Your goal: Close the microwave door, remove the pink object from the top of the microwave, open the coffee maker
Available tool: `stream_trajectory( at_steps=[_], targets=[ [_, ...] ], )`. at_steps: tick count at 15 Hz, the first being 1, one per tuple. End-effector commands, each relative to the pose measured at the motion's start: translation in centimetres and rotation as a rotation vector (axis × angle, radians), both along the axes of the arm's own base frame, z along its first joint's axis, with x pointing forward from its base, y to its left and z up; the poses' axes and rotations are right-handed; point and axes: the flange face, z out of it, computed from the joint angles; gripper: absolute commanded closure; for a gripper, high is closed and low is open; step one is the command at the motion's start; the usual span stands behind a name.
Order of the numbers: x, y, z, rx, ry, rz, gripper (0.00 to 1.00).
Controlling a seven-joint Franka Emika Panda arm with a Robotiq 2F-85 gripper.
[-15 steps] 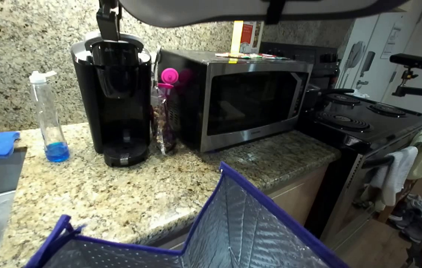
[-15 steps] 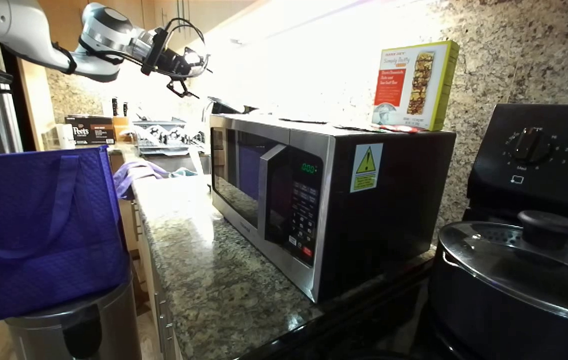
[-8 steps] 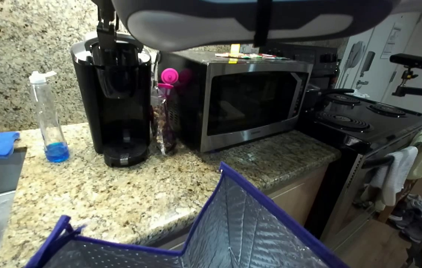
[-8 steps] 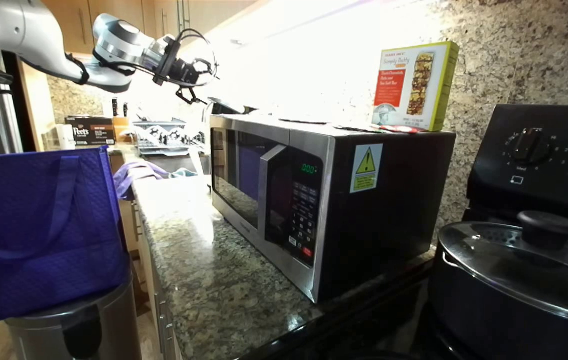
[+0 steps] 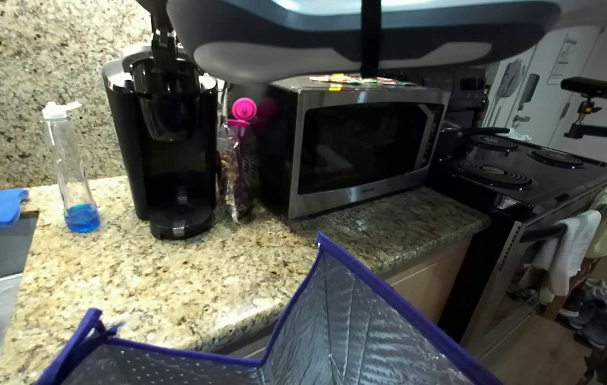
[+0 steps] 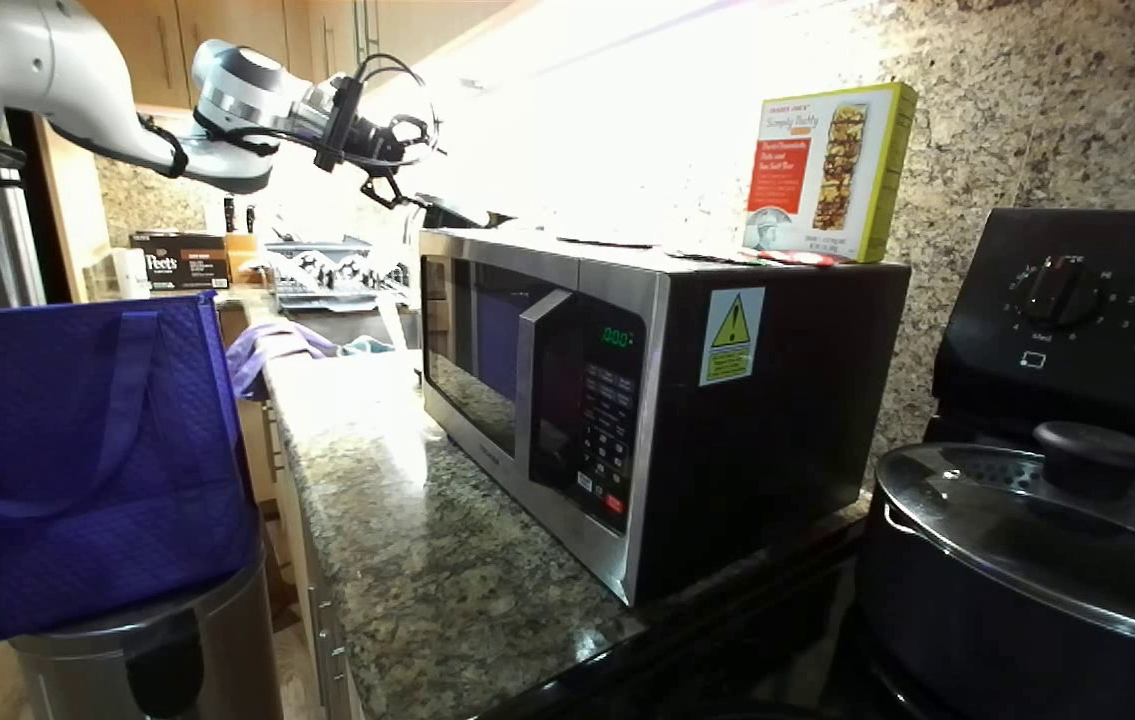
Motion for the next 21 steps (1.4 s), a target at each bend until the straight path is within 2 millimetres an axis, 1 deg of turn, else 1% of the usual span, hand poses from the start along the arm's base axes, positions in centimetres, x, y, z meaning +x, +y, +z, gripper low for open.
stream_trajectory(
  at_steps=[1,7,10,14,16,19,21],
  targets=[
    [-0.3,-0.7,2.2,-0.07,-0.067,-0.037,0.0],
    [0.2,-2.9,5.0,-0.136,-0.146,-0.066,0.0],
    [0.9,-4.1,5.3,-0.116,-0.155,-0.066,0.0],
    [1.6,-5.2,4.7,-0.045,-0.15,-0.092,0.0],
    [0.9,-5.5,4.4,0.053,-0.067,-0.149,0.0],
    [-1.4,-5.0,6.2,0.154,-0.047,-0.266,0.0],
    [-3.3,-4.2,7.4,0.226,-0.06,-0.346,0.0]
  ],
)
